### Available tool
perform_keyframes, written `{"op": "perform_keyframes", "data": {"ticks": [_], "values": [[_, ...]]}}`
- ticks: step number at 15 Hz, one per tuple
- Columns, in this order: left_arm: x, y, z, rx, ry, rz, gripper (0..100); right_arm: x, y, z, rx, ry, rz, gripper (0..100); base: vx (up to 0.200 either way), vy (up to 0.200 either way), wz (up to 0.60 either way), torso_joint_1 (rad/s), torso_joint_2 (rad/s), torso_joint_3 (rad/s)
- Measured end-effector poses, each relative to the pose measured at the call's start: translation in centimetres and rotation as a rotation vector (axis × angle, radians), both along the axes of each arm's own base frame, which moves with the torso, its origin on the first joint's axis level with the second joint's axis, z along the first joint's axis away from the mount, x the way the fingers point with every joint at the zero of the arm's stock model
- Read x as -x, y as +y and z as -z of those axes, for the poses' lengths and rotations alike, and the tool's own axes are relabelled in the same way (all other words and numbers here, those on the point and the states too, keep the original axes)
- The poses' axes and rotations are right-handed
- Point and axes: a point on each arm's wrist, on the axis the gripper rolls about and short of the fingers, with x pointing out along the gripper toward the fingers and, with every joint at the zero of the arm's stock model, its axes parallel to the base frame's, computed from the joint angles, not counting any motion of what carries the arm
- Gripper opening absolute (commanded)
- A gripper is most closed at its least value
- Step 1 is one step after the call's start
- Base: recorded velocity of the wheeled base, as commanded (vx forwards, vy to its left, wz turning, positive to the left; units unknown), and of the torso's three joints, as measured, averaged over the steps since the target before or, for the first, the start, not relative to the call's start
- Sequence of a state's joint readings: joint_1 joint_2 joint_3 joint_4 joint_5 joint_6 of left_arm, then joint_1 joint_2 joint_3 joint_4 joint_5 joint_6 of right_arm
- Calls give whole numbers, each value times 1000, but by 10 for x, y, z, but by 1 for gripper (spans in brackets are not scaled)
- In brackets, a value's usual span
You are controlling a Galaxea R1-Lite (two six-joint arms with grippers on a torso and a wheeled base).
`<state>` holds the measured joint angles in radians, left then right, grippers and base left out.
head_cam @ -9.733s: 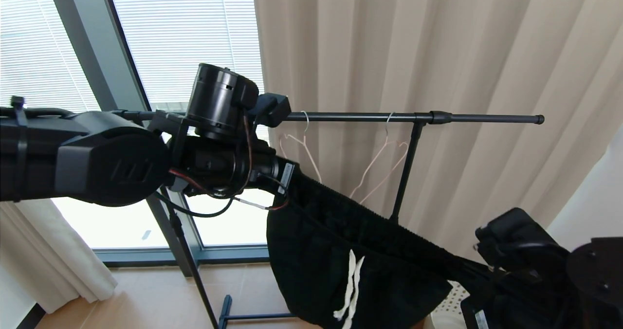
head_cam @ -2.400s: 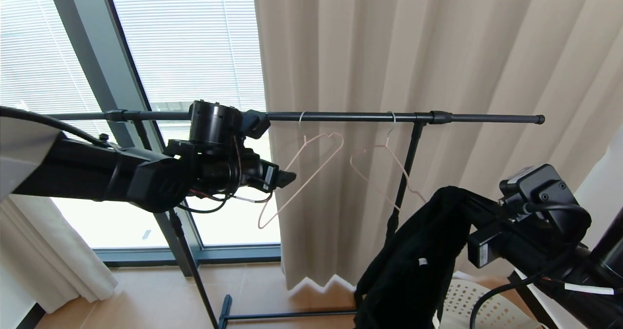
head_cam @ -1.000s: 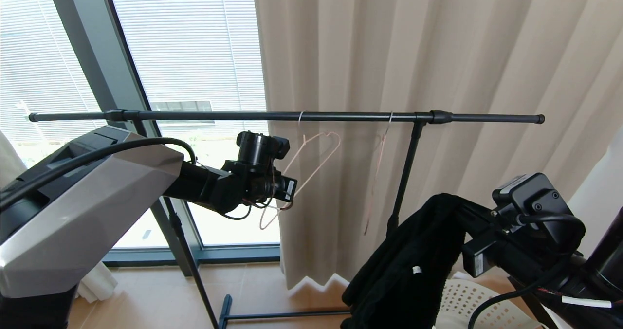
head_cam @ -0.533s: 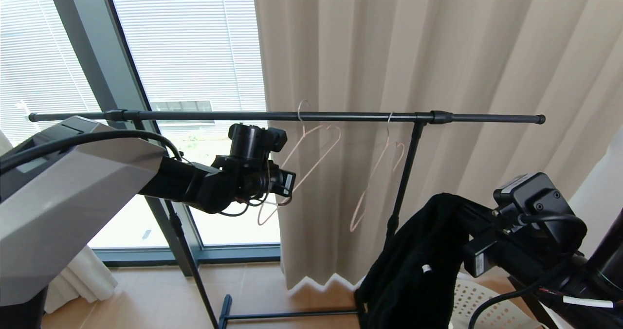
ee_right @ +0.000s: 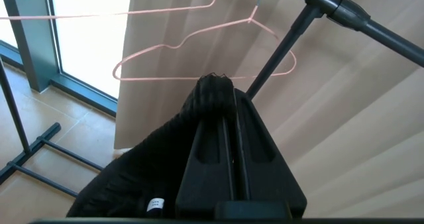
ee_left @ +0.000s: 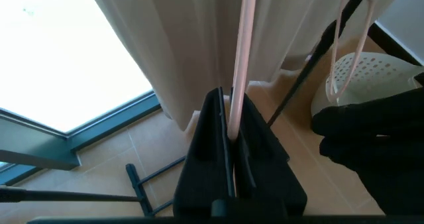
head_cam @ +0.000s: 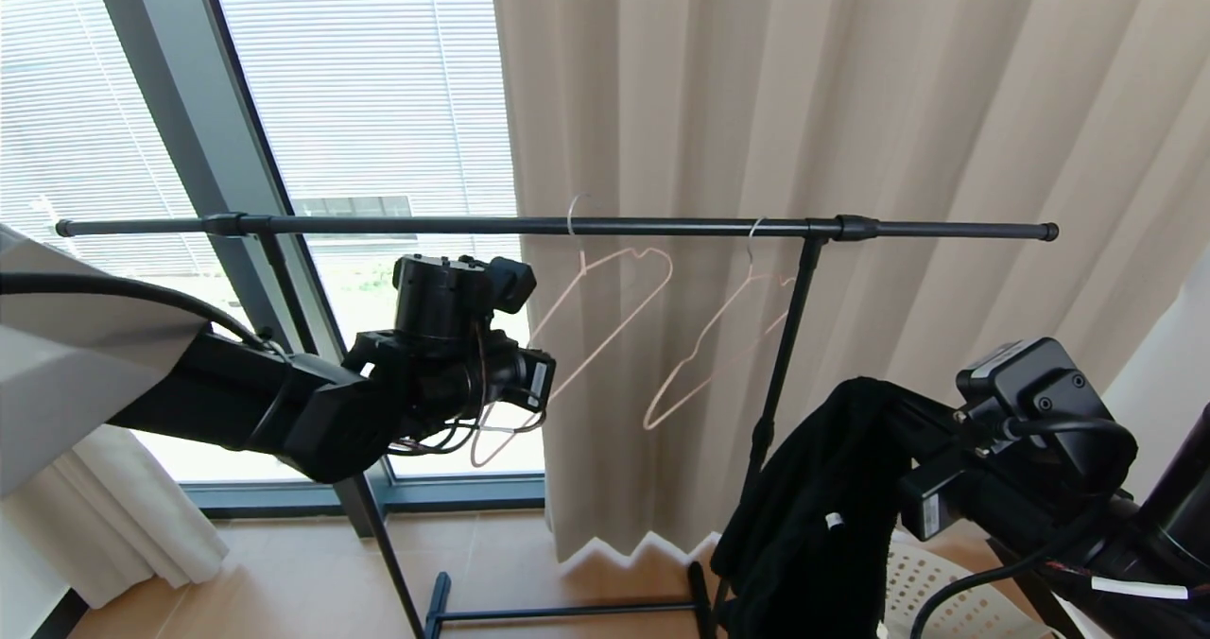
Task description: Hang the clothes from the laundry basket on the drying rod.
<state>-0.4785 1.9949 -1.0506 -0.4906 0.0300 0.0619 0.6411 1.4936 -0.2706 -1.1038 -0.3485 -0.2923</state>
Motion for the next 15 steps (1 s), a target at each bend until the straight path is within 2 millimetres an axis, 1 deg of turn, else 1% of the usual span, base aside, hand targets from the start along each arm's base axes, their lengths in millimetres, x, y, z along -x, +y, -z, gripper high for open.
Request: {"op": "perform_keyframes", "data": {"ticks": [2, 5, 8, 9, 11, 15], "values": [[13, 4, -3, 13, -27, 7, 0, 0, 0, 0, 1, 1, 0, 0, 0, 0, 0, 0, 0, 0], [51, 22, 11, 31, -53, 17, 0, -4, 2, 3, 7, 9, 3, 0, 0, 0, 0, 0, 0, 0], [82, 35, 16, 92, -158, 45, 0, -9, 4, 10, 27, 32, 32, 0, 0, 0, 0, 0, 0, 0], [90, 36, 17, 93, -189, 65, 0, -11, 5, 11, 28, 35, 40, 0, 0, 0, 0, 0, 0, 0], [101, 38, 18, 78, -198, 91, 0, -16, 4, 12, 32, 39, 57, 0, 0, 0, 0, 0, 0, 0], [120, 28, 11, 88, -223, 164, 0, -27, 1, 14, 47, 41, 162, 0, 0, 0, 0, 0, 0, 0]]}}
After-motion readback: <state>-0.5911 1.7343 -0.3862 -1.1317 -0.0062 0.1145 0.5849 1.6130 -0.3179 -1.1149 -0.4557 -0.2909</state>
